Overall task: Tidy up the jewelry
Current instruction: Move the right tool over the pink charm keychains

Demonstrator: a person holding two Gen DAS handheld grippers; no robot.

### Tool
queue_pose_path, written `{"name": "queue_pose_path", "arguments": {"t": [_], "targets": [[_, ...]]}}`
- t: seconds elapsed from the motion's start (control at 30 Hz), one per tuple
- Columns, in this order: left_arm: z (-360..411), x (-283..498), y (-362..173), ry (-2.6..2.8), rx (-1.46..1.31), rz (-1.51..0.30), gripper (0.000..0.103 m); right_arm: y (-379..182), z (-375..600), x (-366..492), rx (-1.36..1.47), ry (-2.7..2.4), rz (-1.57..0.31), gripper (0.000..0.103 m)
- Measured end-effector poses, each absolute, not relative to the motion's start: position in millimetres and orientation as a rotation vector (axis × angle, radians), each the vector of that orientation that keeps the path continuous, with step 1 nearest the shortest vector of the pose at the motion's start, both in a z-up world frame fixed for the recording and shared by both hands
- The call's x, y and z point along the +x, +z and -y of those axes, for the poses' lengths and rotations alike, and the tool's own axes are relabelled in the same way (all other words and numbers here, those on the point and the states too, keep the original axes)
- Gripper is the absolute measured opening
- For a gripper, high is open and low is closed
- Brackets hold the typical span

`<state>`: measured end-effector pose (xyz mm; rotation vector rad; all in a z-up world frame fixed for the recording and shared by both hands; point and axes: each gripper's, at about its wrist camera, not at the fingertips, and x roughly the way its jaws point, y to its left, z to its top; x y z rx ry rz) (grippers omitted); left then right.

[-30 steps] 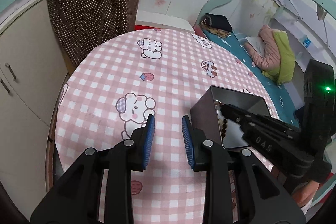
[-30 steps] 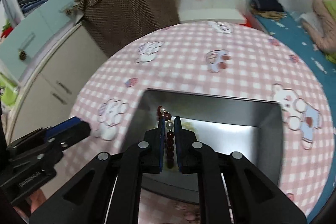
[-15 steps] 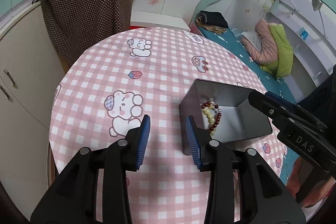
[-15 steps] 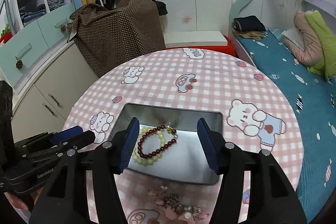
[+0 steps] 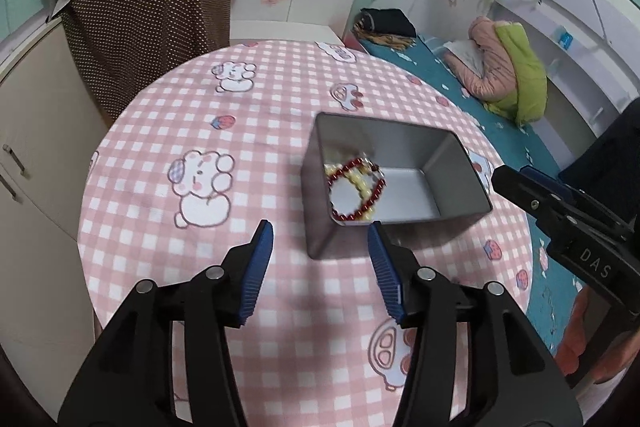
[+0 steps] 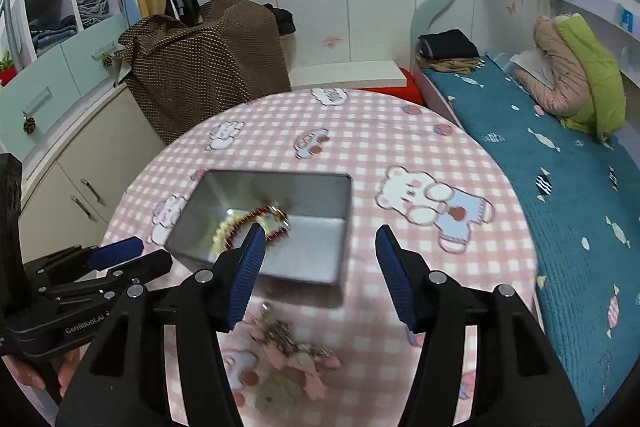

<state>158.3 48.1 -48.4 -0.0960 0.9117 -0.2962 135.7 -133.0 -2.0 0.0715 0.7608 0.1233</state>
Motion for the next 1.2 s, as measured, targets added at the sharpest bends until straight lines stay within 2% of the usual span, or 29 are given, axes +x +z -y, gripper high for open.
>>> {"name": "queue_pose_path", "arguments": {"t": [0.43,0.5,0.63,0.83,1.1,1.2], "targets": [[-25,135,-73,-0.346,-0.024,-0.97,0.066,-46,141,102,0.02,0.161,-0.88,0.054],[-23,133,-78,-0.35,-0.017,-0.984,0.066,-53,138,100,0.008,0.16,-0.9,0.051],[-23,127,-85,-0.361,-0.007,-0.999,0.069,-70,135,95,0.003,0.186,-0.96,0.038],[-22,124,-91,-0.363,0.004,-1.017,0.071,-80,127,92,0.002,0.223,-0.992,0.03],[-20,124,-94,-0.379,0.002,-1.028,0.073,-82,118,93,-0.061,0.225,-0.98,0.029],[-17,123,-96,-0.393,0.004,-1.03,0.074,-83,114,92,-0.117,0.198,-0.971,0.02]]}}
